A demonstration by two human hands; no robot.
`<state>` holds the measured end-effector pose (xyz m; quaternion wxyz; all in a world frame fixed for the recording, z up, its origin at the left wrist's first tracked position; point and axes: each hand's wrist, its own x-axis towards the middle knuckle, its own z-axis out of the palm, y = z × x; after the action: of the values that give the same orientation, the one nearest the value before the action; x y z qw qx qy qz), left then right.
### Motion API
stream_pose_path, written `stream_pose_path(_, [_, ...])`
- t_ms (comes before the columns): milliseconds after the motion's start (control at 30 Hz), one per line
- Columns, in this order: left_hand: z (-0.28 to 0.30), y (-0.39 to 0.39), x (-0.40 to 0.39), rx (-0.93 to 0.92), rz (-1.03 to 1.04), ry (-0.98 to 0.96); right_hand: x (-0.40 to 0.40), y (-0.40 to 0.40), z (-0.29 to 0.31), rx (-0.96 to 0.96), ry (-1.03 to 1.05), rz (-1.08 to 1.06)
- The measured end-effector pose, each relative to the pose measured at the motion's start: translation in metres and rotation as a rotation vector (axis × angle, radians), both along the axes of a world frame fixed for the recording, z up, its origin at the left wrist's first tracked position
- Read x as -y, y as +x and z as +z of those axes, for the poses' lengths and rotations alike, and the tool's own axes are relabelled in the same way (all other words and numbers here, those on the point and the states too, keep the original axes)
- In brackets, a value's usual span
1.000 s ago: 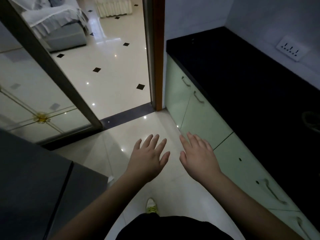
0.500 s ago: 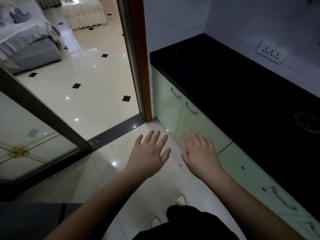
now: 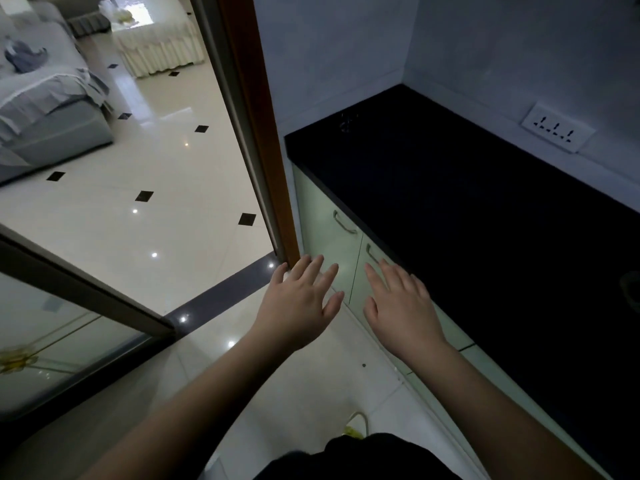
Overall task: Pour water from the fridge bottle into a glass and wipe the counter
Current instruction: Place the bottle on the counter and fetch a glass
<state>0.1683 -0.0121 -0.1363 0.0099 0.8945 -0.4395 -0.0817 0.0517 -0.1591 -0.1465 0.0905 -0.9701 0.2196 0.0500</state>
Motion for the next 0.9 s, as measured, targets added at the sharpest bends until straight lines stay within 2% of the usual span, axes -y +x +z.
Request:
stream_pose_path(500, [0.015,0.133,0.068,0.011,-0.100,-0.056,0.058,0.117,0.011,0.009,0.009,-0.106])
stream_pose_path(900, [0.022,0.256,0.086,0.028,-0.224,-0.044,0.068,0.229,0.021,0.023,0.018,-0.242])
